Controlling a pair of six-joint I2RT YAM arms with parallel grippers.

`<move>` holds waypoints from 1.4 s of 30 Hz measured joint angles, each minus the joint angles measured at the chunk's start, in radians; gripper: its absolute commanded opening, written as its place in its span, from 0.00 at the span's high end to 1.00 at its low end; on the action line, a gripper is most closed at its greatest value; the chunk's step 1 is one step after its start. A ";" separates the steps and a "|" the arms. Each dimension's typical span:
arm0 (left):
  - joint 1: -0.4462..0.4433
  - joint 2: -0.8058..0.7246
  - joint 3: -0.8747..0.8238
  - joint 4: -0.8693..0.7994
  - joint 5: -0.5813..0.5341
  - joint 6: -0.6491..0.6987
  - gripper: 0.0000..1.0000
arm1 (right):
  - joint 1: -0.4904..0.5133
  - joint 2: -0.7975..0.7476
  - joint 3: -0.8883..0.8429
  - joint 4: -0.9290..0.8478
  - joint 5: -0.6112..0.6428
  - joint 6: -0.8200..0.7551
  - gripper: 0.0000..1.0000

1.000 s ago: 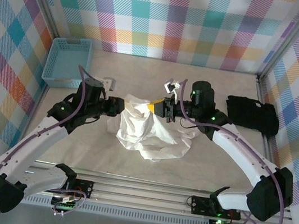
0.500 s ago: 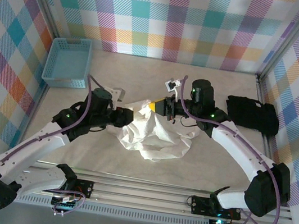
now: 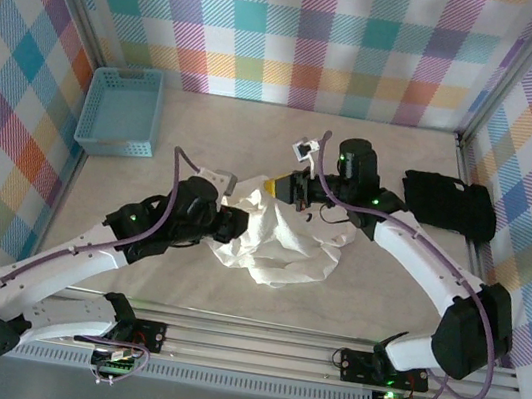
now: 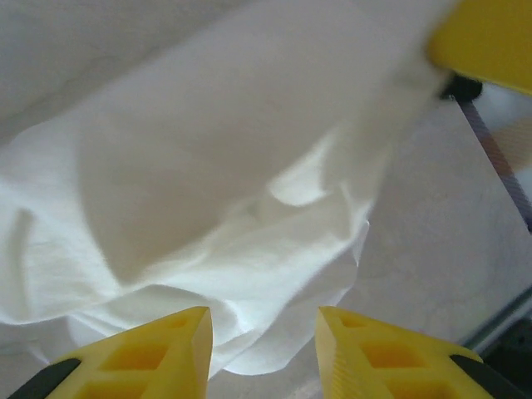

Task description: Fold the inside-out t-shirt

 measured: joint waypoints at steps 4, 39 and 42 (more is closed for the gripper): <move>-0.004 0.046 0.007 0.014 0.028 0.072 0.67 | -0.004 0.001 0.003 -0.002 0.000 0.000 1.00; 0.143 0.352 0.246 -0.113 0.013 0.379 0.57 | -0.034 0.001 0.003 0.002 -0.037 0.004 1.00; 0.145 0.361 0.246 -0.102 0.026 0.373 0.65 | -0.034 0.001 0.003 0.002 -0.039 0.008 1.00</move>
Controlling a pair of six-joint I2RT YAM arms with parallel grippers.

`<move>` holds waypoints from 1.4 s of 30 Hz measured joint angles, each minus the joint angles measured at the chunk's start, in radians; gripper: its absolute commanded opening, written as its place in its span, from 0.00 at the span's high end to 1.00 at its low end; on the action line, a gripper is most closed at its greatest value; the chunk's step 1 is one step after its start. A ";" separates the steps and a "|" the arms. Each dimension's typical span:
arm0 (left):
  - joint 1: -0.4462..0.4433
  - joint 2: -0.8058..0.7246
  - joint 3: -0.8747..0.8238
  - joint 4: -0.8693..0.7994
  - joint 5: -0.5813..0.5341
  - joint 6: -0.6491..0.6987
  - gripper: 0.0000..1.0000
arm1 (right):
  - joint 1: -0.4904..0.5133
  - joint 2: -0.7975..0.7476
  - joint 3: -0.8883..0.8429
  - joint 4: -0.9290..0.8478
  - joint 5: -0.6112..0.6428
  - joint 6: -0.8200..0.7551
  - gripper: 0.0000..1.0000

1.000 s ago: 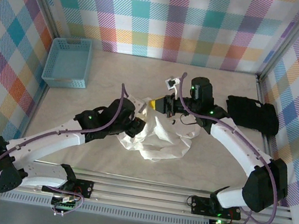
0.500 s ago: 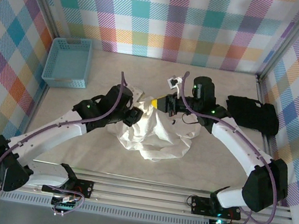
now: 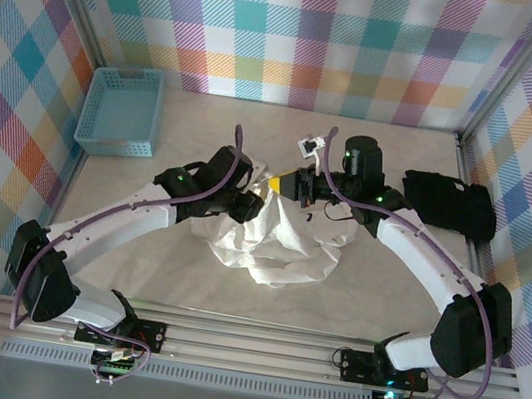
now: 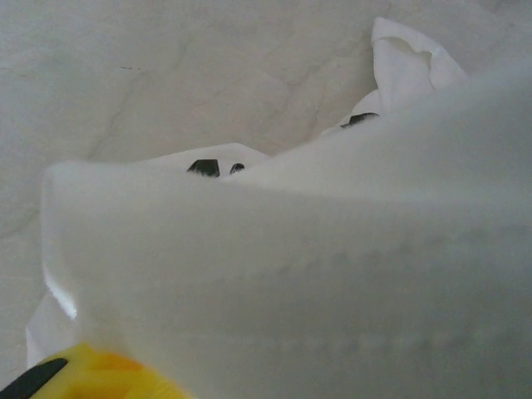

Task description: Fold the inside-out t-shirt

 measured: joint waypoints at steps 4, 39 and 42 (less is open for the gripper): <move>0.007 0.001 0.000 0.013 0.009 -0.013 0.75 | 0.000 0.000 0.000 0.000 0.000 0.000 1.00; 0.237 -0.470 -0.150 0.040 0.270 -0.143 1.00 | -0.071 -0.028 0.000 -0.104 0.152 -0.075 1.00; 0.239 -0.472 -0.169 0.033 0.222 -0.157 1.00 | -0.077 -0.034 0.000 -0.092 0.143 -0.068 1.00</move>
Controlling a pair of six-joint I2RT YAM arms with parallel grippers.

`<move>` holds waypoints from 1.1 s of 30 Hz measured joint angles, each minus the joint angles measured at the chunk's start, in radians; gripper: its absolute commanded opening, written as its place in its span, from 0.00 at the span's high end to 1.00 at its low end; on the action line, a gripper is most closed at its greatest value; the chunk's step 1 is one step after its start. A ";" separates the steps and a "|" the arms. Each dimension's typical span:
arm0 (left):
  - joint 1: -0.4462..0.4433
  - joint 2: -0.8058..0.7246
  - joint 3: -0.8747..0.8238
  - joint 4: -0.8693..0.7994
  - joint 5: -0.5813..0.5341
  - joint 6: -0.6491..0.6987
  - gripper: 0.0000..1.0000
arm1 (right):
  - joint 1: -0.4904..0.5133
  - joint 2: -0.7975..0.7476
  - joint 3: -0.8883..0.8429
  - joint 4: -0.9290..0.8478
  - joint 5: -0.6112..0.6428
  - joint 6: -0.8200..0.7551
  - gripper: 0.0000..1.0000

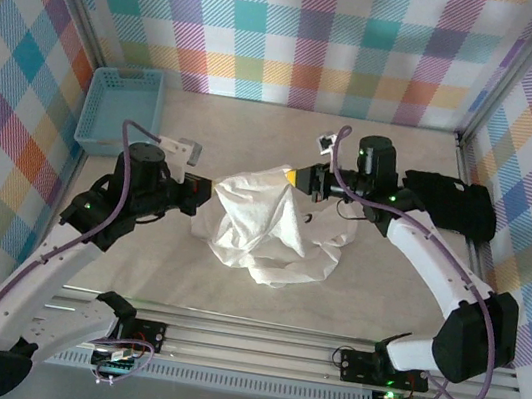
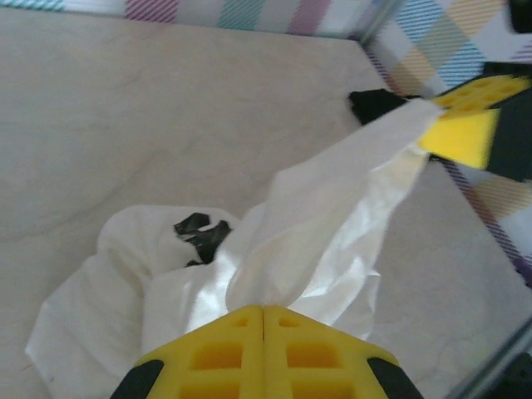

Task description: Fold the inside-out t-shirt

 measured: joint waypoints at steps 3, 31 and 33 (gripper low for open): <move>0.000 0.003 -0.030 0.000 -0.010 -0.002 1.00 | -0.002 -0.001 -0.012 0.035 -0.021 0.013 1.00; -0.227 0.193 -0.315 0.177 0.090 -0.100 1.00 | -0.064 -0.130 -0.346 -0.087 -0.079 0.111 0.84; -0.298 0.220 -0.352 0.210 0.119 -0.111 0.96 | -0.062 -0.183 -0.416 -0.142 0.021 0.137 0.78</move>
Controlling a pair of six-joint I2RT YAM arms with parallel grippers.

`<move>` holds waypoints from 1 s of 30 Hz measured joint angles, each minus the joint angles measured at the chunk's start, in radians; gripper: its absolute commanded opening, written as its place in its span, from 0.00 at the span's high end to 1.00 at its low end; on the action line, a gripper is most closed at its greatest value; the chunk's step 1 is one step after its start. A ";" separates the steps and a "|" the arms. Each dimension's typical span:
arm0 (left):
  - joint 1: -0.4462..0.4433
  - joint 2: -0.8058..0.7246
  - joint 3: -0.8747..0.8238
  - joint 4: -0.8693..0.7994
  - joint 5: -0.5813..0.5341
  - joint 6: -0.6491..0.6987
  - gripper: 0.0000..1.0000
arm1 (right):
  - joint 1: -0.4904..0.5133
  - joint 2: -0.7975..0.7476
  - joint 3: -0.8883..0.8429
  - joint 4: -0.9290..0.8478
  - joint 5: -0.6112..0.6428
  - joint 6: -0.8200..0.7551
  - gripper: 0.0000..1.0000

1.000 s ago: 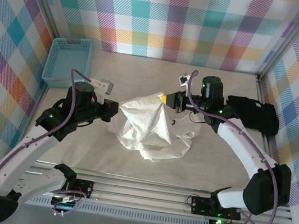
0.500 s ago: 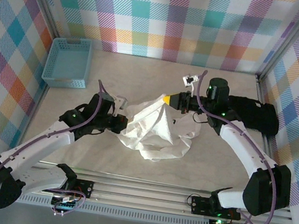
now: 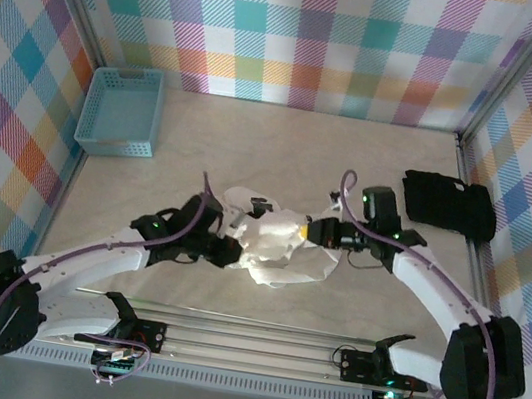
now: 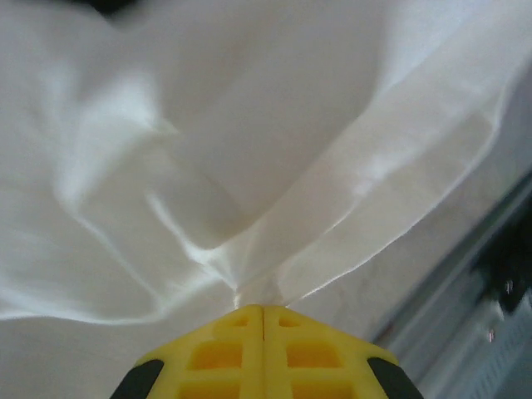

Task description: Fold the inside-out t-shirt

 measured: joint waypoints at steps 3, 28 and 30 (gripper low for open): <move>-0.082 0.084 -0.014 0.032 0.032 -0.007 0.87 | 0.002 -0.071 -0.089 -0.062 0.153 0.043 0.68; -0.072 0.115 0.048 -0.006 0.036 0.013 0.53 | 0.127 0.105 -0.085 -0.044 0.357 -0.047 0.36; -0.099 0.148 0.048 0.003 0.040 0.011 0.56 | 0.127 0.132 -0.085 -0.040 0.340 -0.043 0.38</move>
